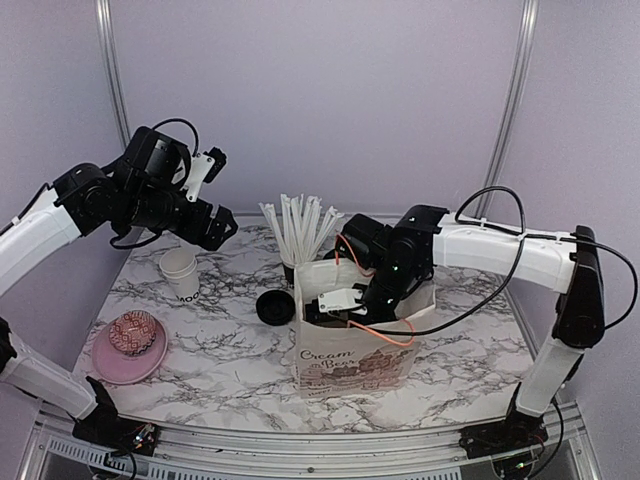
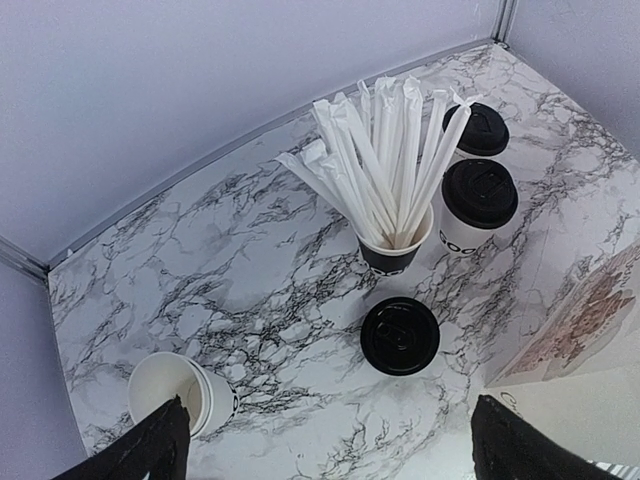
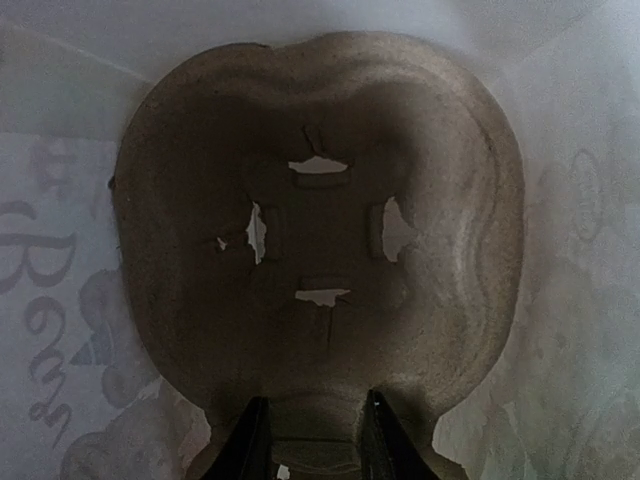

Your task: Pack the takeout coffee

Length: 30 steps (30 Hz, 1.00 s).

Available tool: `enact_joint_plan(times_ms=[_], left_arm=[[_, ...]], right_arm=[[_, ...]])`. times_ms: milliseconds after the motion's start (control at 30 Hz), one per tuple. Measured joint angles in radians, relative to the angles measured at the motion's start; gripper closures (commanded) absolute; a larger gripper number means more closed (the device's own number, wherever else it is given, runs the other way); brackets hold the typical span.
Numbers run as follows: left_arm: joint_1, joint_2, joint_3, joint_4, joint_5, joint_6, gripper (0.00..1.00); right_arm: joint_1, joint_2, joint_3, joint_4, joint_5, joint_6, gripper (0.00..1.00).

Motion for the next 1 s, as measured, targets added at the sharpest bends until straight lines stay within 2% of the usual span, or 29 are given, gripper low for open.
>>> enact_joint_plan(times_ms=[333,733,1000], left_arm=[[0.011,0.000,-0.035,0.021,0.029,0.000,0.01],[0.022,0.000,-0.047,0.040,0.050,0.000,0.01],[0.023,0.000,-0.051,0.043,0.075,0.003,0.01]], right_arm=[[0.006,0.023,-0.058,0.064,0.035,0.008,0.72],[0.011,0.031,-0.072,0.071,0.062,0.015,0.42],[0.011,-0.032,-0.019,0.020,0.048,0.008,0.35]])
